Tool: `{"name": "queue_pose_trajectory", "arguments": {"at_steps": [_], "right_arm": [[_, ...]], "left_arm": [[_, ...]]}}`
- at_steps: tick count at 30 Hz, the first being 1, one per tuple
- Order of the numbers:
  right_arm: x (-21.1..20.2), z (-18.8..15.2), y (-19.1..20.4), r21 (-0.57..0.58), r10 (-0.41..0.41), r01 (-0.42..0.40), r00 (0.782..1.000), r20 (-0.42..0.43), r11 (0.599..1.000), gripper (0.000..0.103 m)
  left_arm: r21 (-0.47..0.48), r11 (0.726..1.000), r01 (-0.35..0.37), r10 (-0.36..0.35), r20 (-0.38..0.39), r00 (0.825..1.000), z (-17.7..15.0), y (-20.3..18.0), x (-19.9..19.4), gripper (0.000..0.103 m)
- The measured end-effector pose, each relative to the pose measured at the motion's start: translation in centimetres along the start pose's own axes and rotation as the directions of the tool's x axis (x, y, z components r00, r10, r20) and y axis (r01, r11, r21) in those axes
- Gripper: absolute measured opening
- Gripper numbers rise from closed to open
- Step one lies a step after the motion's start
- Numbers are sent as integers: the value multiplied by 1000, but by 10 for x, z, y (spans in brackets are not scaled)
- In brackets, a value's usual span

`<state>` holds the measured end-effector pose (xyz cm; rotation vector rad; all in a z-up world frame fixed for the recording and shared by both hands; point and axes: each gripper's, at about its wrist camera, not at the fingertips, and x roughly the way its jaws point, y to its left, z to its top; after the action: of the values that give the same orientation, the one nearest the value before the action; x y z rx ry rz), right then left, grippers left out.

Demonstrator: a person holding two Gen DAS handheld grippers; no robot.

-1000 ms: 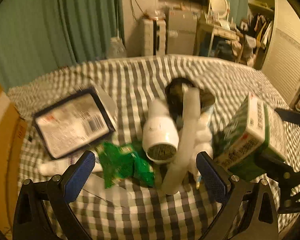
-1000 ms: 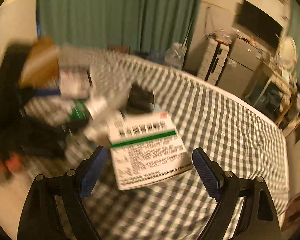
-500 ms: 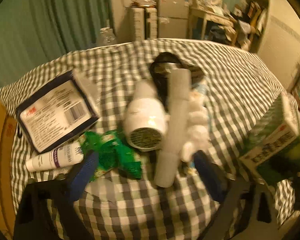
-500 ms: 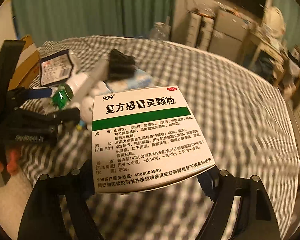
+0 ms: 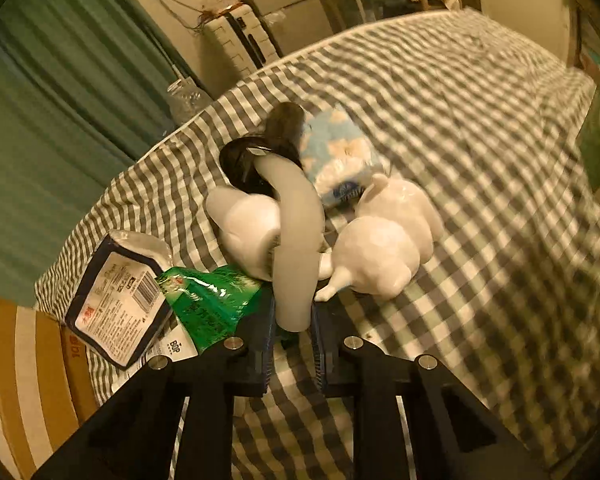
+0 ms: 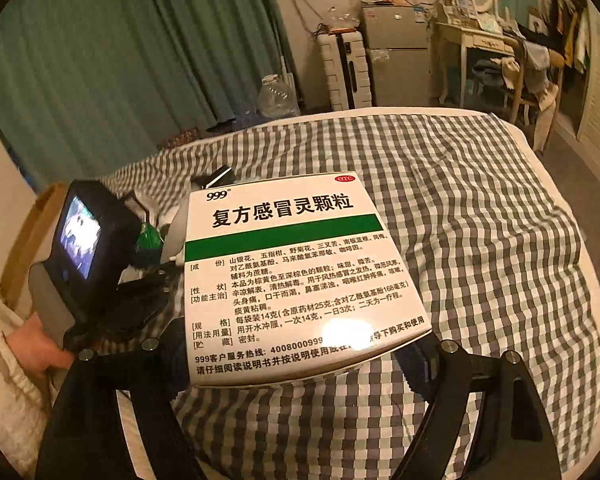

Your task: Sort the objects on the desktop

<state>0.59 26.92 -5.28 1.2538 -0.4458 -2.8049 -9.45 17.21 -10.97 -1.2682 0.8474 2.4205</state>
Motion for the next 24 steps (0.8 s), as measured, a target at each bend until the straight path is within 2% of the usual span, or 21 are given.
{"name": "queue_pose_trajectory", "arguments": {"at_steps": [3, 7, 10, 14, 18, 22, 24], "right_arm": [[-1, 4, -8, 29, 20, -20, 1000, 7, 999, 82], [-1, 3, -13, 57, 38, -38, 999, 1, 998, 82], [-3, 3, -11, 63, 40, -40, 999, 4, 997, 82], [-8, 5, -3, 44, 45, -45, 999, 2, 998, 82], [-14, 4, 17, 9, 56, -56, 998, -2, 998, 82], [-22, 4, 56, -82, 57, -56, 998, 4, 995, 82], [-26, 4, 80, -124, 63, -61, 998, 13, 990, 82]], "left_arm": [[-41, 999, 2, -1, 19, 1000, -3, 0, -16, 15], [-95, 994, 52, -47, 57, 997, -20, 18, -39, 15], [-169, 979, 110, -93, 108, 990, -29, 32, -64, 15], [-220, 968, 118, -84, 158, 984, -49, 52, -96, 15], [-315, 932, 181, -122, 198, 973, -81, 84, -132, 15], [-411, 892, 190, -101, 228, 968, -119, 127, -157, 15], [-450, 876, 172, -69, 235, 970, -128, 144, -164, 15]]}}
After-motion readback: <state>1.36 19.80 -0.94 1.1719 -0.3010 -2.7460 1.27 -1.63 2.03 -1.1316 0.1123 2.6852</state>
